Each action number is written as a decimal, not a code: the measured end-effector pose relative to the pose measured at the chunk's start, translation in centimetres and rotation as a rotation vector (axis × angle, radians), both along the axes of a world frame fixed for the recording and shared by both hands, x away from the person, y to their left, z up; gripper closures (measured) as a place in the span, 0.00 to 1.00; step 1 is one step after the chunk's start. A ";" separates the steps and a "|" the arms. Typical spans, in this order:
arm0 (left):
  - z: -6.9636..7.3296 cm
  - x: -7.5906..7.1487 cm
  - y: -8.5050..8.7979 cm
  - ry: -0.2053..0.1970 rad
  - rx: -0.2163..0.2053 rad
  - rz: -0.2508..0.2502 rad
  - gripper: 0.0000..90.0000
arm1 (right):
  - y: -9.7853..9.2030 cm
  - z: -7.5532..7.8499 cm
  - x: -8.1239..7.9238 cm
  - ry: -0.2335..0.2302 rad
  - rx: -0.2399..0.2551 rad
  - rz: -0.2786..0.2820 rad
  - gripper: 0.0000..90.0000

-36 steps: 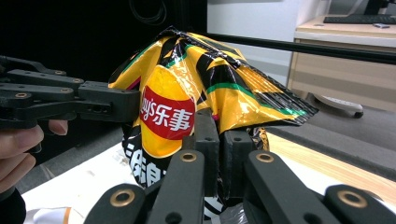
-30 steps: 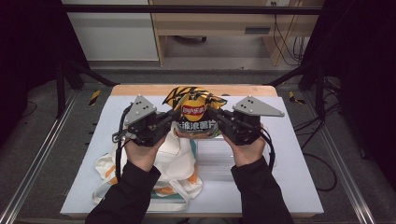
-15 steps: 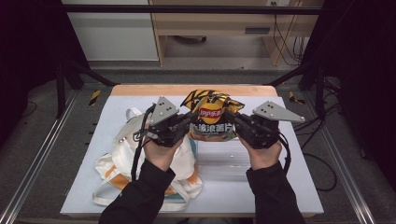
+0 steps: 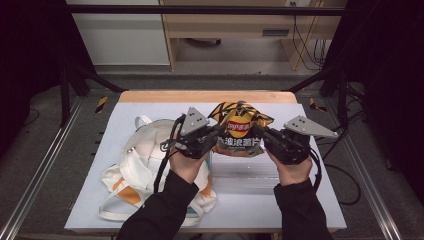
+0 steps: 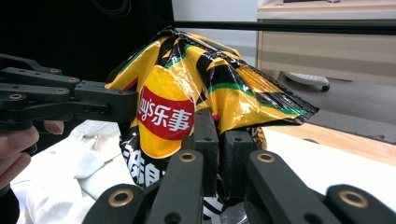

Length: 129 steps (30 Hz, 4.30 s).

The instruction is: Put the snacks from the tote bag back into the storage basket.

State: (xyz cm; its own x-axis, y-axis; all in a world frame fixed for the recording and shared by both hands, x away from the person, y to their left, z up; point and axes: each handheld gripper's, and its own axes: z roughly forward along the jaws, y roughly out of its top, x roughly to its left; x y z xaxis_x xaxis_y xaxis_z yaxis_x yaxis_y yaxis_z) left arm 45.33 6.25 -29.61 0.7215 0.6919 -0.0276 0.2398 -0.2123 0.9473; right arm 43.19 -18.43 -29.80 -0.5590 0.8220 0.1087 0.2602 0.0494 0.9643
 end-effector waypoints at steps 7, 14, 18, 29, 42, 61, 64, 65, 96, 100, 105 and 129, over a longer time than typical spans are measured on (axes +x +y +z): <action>-1.0 0.4 -0.8 0.021 0.014 -0.007 0.99 | -0.8 -1.1 0.3 0.026 0.000 -0.008 0.96; -2.4 1.0 -0.9 0.043 0.025 -0.002 0.99 | -0.8 -2.3 0.8 0.055 -0.011 -0.013 0.96; -3.4 1.3 -1.0 0.061 0.023 0.007 0.99 | -0.8 -3.0 1.2 0.075 -0.018 -0.014 0.96; -5.2 2.1 -0.8 0.104 0.049 0.027 0.99 | -0.3 -4.8 2.2 0.127 -0.038 -0.017 0.95; -7.1 2.9 -0.7 0.146 0.064 0.060 0.98 | 0.5 -6.6 3.3 0.175 -0.064 -0.025 0.94; -8.0 4.7 -1.2 0.147 0.055 0.112 0.93 | 1.1 -7.7 4.9 0.132 -0.097 -0.077 0.85; -8.1 5.0 -1.3 0.144 0.050 0.118 0.93 | 1.3 -7.9 5.2 0.112 -0.112 -0.092 0.81; -8.2 5.1 -1.4 0.143 0.050 0.120 0.93 | 1.3 -7.9 5.2 0.109 -0.113 -0.096 0.81; -8.3 6.0 -0.4 0.120 0.038 0.122 0.47 | -0.1 -7.6 6.0 -0.006 -0.062 -0.163 0.30; -7.9 5.6 0.2 0.117 0.020 0.092 0.45 | -0.6 -7.1 5.5 -0.041 -0.047 -0.176 0.25; -7.4 4.8 1.2 0.095 0.038 0.079 0.43 | -1.0 -6.8 4.9 -0.038 -0.049 -0.178 0.23; -8.0 0.4 11.5 0.039 0.096 0.119 0.38 | -3.7 -7.6 -0.1 -0.022 -0.126 -0.087 0.21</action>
